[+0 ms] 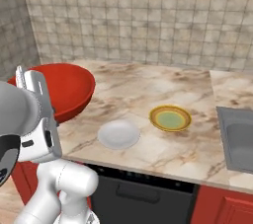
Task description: Move the bowls from the cabinet to the plates on the dining table.
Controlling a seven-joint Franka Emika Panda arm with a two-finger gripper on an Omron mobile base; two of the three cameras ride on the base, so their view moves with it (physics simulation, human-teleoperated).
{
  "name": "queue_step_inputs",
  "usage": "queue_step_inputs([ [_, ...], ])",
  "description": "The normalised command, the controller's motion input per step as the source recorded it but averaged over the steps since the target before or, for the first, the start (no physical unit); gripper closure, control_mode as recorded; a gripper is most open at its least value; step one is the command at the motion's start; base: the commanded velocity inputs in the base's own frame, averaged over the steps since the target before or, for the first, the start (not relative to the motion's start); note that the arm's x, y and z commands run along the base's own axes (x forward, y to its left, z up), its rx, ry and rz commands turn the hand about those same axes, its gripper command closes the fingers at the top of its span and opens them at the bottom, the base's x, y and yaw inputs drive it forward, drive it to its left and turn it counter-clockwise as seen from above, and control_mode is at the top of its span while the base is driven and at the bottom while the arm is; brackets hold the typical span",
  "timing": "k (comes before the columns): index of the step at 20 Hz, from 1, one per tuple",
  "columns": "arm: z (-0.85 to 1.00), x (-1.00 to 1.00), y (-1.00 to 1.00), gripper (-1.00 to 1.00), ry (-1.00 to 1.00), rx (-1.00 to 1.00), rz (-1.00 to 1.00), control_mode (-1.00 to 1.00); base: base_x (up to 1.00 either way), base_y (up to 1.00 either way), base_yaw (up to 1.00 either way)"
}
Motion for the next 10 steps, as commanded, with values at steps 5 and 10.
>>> queue_step_inputs([
  [5, 0.0, 0.0, 0.0, 1.0, 0.0, 0.0, 0.0, 1.0, 0.36, -0.67, 0.27],
  [10, 0.0, 0.0, 0.0, 1.0, 0.0, 0.0, 0.0, 1.0, 0.52, -0.63, 0.04],
])
